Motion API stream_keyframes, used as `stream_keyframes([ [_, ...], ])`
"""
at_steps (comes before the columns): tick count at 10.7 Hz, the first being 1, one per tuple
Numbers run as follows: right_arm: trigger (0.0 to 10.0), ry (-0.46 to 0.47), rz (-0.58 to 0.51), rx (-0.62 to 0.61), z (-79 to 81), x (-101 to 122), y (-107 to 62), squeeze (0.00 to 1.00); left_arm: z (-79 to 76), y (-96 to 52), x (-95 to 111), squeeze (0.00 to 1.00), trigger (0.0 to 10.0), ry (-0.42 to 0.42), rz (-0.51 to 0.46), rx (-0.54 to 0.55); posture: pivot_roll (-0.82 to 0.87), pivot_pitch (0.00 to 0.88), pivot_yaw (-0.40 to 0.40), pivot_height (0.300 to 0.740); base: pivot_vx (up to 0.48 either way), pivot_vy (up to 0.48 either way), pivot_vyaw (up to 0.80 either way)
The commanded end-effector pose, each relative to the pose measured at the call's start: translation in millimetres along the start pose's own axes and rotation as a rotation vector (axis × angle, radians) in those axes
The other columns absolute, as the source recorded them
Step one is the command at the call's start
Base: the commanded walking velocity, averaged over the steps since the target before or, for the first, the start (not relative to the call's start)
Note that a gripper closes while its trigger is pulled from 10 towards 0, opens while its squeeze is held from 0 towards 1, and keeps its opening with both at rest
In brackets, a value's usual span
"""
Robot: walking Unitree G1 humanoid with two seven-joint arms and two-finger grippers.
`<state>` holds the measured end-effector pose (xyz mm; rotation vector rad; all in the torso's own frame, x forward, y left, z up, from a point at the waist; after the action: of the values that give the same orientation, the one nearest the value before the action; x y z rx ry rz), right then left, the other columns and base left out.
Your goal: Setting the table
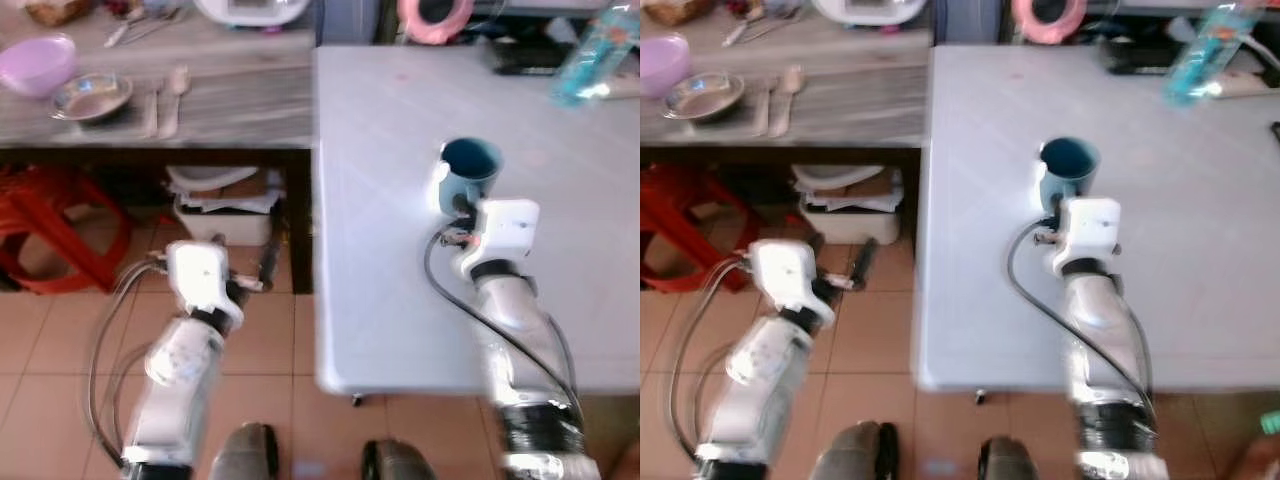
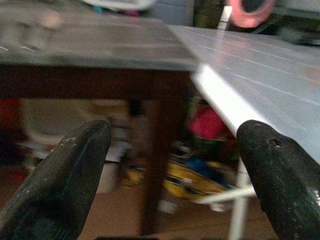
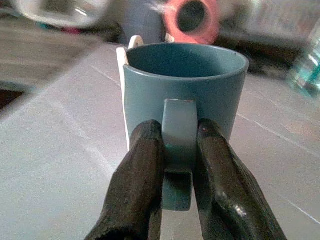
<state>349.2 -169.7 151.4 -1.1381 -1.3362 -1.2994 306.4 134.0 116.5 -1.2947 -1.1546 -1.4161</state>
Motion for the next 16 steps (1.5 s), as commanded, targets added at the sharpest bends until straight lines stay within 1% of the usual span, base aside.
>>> stream_keyframes([
  [1,10.0,-0.041,-0.029,-0.028,-7.0,8,-0.6,0.00,-0.6,-0.6,-1,0.00,10.0,-0.008,-0.001,0.006,-0.06,0.159,0.009,0.740,0.000,0.480,0.00],
  [4,10.0,-0.035,-0.030,-0.035,-7.1,8,-1.4,0.00,0.3,-0.3,-1,0.00,10.0,-0.012,-0.001,0.012,-0.06,0.158,0.005,0.740,0.000,0.480,0.00],
  [5,10.0,-0.072,-0.038,-0.078,-14.2,9,-2.5,0.00,-4.9,-2.1,-3,0.00,10.0,-0.010,-0.002,-0.004,-0.07,0.162,-0.004,0.740,0.000,0.480,0.00],
  [6,10.0,-0.067,-0.039,-0.051,-11.1,8,-2.2,0.00,-7.4,-3.2,-3,0.00,10.0,-0.004,0.000,-0.010,-0.07,0.162,-0.004,0.740,0.000,0.480,0.00],
  [7,10.0,-0.052,-0.030,-0.058,-11.9,7,-2.0,0.00,-9.7,-3.8,-3,0.00,10.0,-0.004,-0.003,-0.014,-0.07,0.161,-0.004,0.740,0.000,0.476,0.00],
  [8,10.0,-0.069,-0.030,-0.074,-11.5,6,-0.4,0.00,-8.4,-1.1,0,0.00,10.0,-0.001,-0.013,-0.001,-0.07,0.160,-0.004,0.740,0.000,0.469,0.00],
  [9,10.0,-0.086,-0.028,-0.054,-8.2,6,0.4,0.00,-6.6,0.0,1,0.00,10.0,0.012,-0.017,0.008,-0.07,0.158,-0.004,0.740,0.000,0.465,0.00],
  [10,10.0,-0.035,-0.027,-0.012,-1.9,8,-0.6,0.00,-0.6,1.1,2,0.00,10.0,0.037,-0.017,0.044,-0.07,0.157,0.000,0.740,0.000,0.431,0.00],
  [12,10.0,-0.014,-0.043,-0.017,-2.0,9,-0.4,0.00,-1.1,3.1,2,0.00,10.0,0.039,-0.017,0.048,-0.07,0.150,0.004,0.740,0.000,0.431,0.00],
  [13,10.0,-0.002,-0.052,-0.018,-2.6,12,0.3,0.00,-1.7,6.0,3,0.00,10.0,0.047,-0.019,0.055,-0.07,0.145,0.005,0.740,0.000,0.424,0.00],
  [14,10.0,0.006,-0.090,-0.027,-4.3,24,2.7,0.00,-2.3,9.5,5,0.00,10.0,0.045,-0.029,0.060,-0.07,0.145,0.004,0.740,0.412,0.244,0.00],
  [15,10.0,-0.016,-0.131,-0.025,-3.5,35,5.3,0.00,-4.1,13.7,10,0.00,10.0,0.030,-0.046,0.069,-0.08,0.140,0.005,0.740,0.446,0.000,0.00],
  [16,10.0,-0.019,-0.137,-0.025,-3.7,36,6.0,0.00,-9.6,15.7,13,0.00,10.0,0.015,-0.056,0.062,-0.08,0.135,0.007,0.740,0.472,0.000,0.00],
])
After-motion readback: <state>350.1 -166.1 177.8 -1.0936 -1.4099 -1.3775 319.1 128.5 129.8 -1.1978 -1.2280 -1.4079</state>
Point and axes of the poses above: a point about 5 cm out from each wrist's last joint towards the gripper, its own y axis pointing out of the wrist towards the gripper, its own x axis along the axis of the wrist's last joint, z = x × y, the point moved 4 cm from there along y, pointing out of the wrist towards the gripper, and after that the axes turned 7 degrees about y, right-handed, at the moved point
